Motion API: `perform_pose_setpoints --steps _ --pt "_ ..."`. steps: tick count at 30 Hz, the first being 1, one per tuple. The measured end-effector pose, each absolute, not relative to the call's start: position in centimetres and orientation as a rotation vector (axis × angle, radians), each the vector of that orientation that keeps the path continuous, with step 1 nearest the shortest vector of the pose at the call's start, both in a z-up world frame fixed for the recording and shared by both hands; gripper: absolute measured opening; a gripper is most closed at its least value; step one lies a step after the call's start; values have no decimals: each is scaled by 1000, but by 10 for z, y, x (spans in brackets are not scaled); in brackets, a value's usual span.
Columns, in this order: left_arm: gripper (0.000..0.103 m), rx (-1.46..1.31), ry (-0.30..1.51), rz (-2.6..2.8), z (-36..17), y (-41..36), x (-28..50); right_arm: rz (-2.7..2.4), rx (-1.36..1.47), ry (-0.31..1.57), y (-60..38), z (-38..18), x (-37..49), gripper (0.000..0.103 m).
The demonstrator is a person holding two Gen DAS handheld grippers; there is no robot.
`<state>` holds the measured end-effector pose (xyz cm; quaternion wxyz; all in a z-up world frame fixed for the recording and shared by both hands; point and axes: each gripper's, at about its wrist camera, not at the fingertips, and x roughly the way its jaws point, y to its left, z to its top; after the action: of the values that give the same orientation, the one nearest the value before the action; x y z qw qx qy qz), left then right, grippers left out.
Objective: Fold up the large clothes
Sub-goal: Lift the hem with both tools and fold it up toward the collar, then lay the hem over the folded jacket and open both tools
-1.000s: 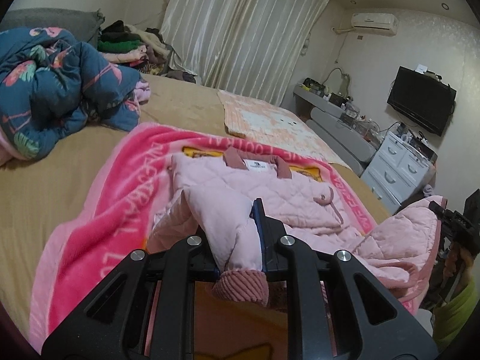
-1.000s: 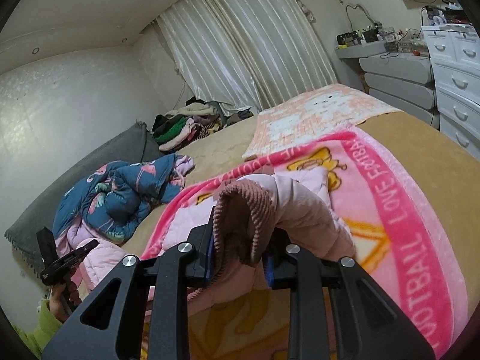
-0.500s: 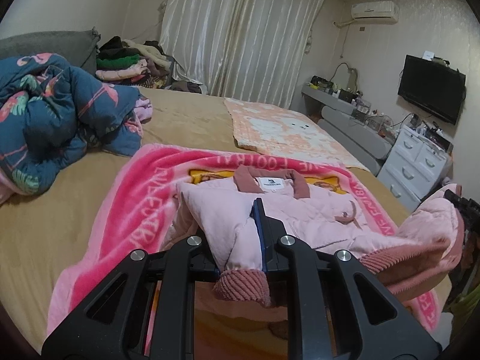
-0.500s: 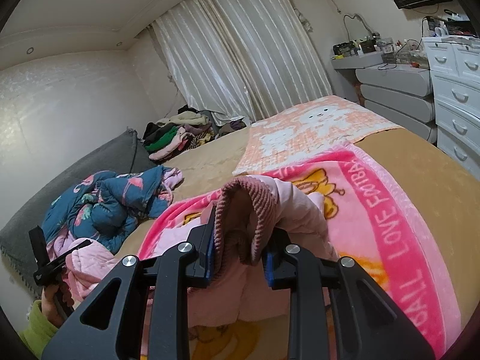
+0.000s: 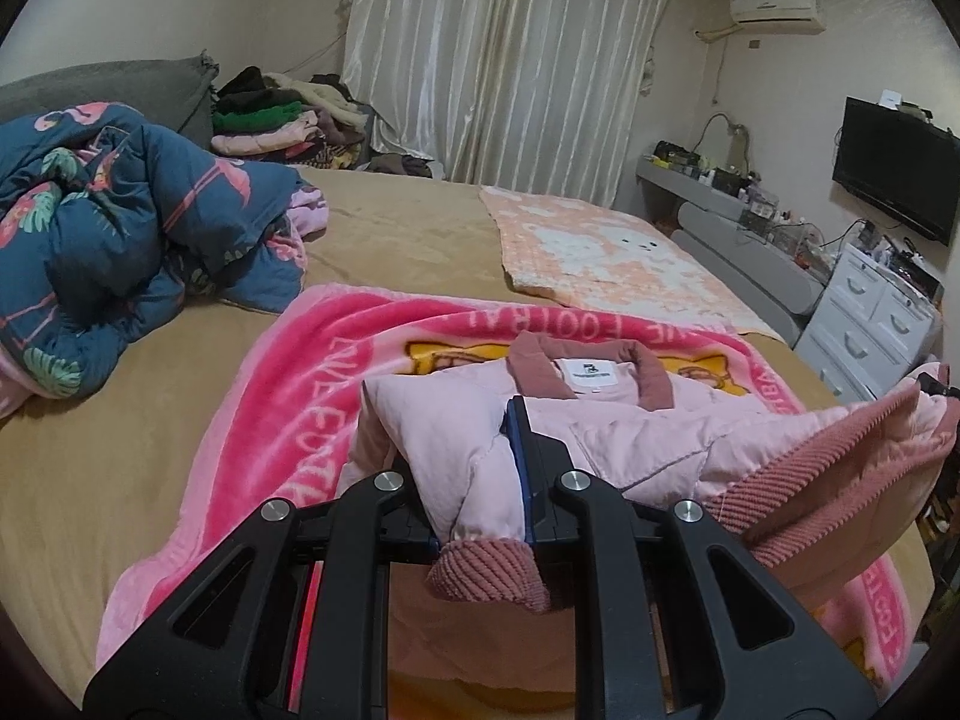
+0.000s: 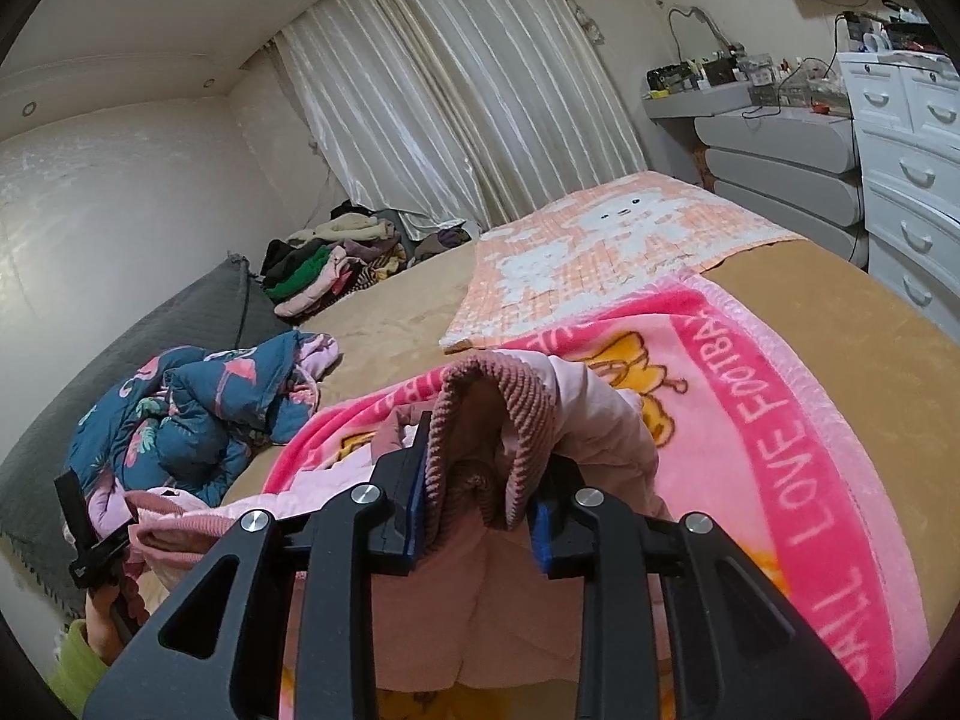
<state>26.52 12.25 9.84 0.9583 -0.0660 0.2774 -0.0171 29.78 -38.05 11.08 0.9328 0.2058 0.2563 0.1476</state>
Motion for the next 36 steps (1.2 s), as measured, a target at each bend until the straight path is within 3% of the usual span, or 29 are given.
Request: perform_pose_setpoints --steps 10,12,14,16,26,36 --pt "10 -129 584 4 82 125 287 317 464 550 -382 97 327 35" --pt "10 -121 590 13 79 126 292 340 505 549 -386 94 330 45" --pt "10 -123 597 24 76 127 296 381 576 538 -393 92 329 68" --pt "10 -122 598 26 74 127 297 410 625 512 -398 92 325 76" --pt "12 -107 626 51 61 128 320 319 465 482 -396 59 296 88" --pt "23 -133 665 62 55 125 337 188 250 617 -377 -12 301 88"
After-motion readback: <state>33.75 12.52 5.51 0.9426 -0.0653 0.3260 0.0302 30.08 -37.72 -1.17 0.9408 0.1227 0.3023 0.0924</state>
